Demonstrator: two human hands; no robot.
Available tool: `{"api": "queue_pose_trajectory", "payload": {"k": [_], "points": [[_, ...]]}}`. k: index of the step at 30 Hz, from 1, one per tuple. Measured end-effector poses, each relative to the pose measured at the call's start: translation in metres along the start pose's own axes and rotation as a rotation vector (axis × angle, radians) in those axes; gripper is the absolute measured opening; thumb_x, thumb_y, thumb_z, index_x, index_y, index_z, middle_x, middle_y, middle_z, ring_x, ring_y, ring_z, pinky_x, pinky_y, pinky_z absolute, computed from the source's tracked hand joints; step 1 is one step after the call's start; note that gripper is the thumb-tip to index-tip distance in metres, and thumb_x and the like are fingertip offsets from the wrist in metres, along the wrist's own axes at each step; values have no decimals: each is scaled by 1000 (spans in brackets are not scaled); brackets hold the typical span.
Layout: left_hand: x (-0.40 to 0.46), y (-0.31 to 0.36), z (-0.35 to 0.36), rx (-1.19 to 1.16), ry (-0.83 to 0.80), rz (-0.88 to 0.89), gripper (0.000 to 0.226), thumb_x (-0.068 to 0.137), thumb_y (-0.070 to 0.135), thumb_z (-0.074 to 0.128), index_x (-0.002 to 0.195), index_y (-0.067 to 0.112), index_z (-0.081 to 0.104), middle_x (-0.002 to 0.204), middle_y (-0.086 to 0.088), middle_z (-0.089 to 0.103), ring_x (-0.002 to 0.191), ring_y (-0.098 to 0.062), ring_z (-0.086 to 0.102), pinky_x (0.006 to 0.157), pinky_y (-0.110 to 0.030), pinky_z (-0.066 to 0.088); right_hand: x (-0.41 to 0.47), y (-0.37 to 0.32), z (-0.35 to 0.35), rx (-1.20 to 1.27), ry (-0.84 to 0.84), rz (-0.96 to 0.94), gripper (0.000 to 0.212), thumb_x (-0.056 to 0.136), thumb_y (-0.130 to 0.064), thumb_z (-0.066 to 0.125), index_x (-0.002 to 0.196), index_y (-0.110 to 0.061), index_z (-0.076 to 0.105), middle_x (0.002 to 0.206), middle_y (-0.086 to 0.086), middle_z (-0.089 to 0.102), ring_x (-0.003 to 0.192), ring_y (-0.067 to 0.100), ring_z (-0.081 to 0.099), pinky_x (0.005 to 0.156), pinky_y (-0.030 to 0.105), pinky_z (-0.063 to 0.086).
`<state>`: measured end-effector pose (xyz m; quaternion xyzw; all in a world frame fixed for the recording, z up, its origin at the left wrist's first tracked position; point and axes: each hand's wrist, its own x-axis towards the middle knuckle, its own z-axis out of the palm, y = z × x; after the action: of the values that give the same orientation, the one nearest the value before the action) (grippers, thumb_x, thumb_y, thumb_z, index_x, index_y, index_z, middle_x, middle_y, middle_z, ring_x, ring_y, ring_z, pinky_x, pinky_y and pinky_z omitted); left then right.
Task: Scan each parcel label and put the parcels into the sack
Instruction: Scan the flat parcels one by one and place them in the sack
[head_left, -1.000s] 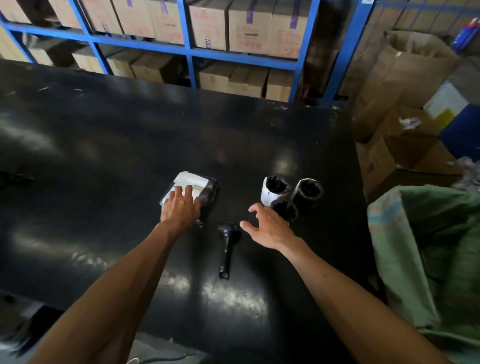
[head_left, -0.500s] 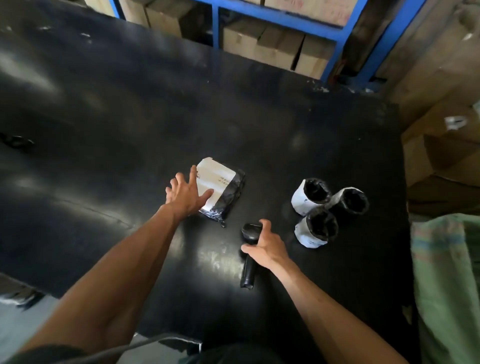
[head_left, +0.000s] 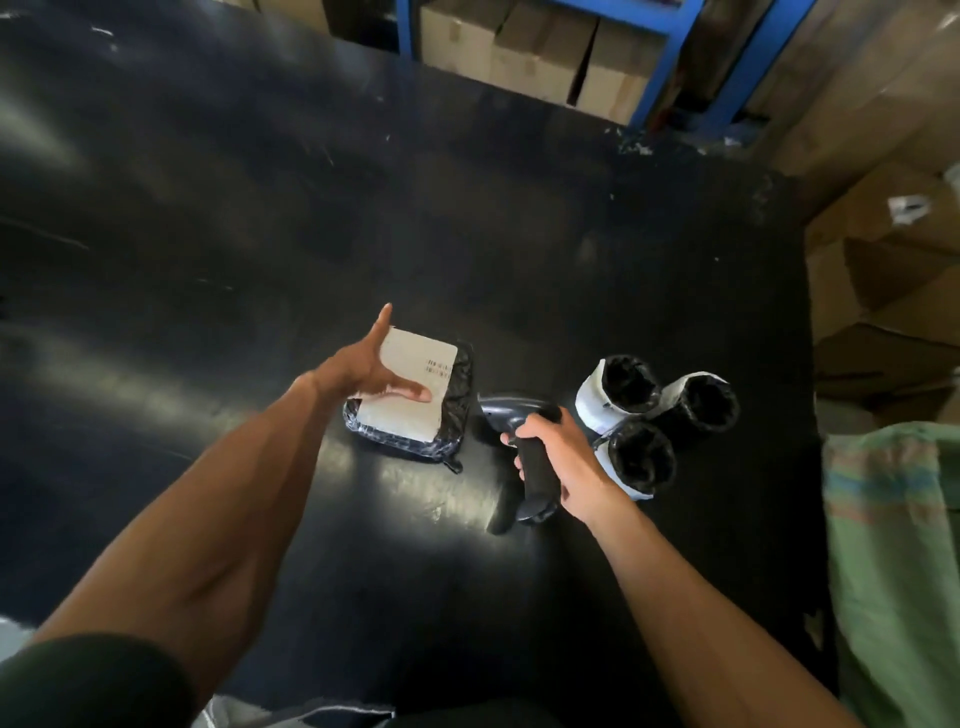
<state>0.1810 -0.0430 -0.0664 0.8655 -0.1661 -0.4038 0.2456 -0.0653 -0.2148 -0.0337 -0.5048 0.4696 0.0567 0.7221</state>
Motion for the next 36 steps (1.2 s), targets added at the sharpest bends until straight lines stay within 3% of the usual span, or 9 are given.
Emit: {"api": "queue_pose_trajectory", "payload": {"k": [5,9,15,20,26,30,34,36], "points": [[-29,4,19,16,176,97,115,58,55,91,151,51,23,129,-9,61,110,-30,59,96,-38,48,-17,-9,1,173,-102,-8,34,93,-2,52,126,-7,47,96,25,64,59,28,58,58,39,56],[-62,6,44,-9,364,136,101,57,57,89,143,50,37,110,-9,67,106,-32,63,87,-35,51,-36,-12,6,2,-43,-145,41,93,-2,47,129,-23,47,87,21,67,52,27,54,49,33,47],[-107,-5,74,-61,530,154,99,56,57,87,140,52,36,103,-6,65,94,-28,63,74,-30,45,-69,-9,18,-138,-12,-361,33,93,-31,63,123,-29,49,80,15,70,49,25,53,46,32,44],[-138,-11,83,-54,617,153,98,58,58,84,141,53,32,107,-7,63,97,-30,62,80,-35,49,-92,2,22,-287,0,-487,35,92,-57,62,118,-38,49,83,13,73,52,24,58,49,34,49],[-162,-16,86,-39,660,168,100,58,59,85,142,53,31,109,-8,63,100,-32,63,82,-39,52,-113,9,20,-353,13,-570,36,92,-58,60,117,-38,46,74,5,68,51,24,58,50,35,49],[-173,-16,91,-48,673,176,97,58,60,83,141,52,33,105,-6,62,95,-30,62,78,-36,50,-123,12,17,-330,-15,-575,32,95,-56,60,118,-37,48,85,12,72,54,24,59,50,35,50],[-180,-20,94,-60,664,166,96,56,62,82,139,53,34,100,-4,61,92,-29,63,76,-35,50,-126,16,17,-289,-16,-543,36,90,-57,64,118,-38,51,92,8,76,55,25,62,52,35,53],[-184,-23,96,-60,667,156,97,56,62,82,139,53,34,100,-4,60,93,-29,63,77,-35,50,-124,20,17,-271,-28,-525,37,88,-47,67,119,-38,50,94,10,75,55,25,61,53,36,53]]}}
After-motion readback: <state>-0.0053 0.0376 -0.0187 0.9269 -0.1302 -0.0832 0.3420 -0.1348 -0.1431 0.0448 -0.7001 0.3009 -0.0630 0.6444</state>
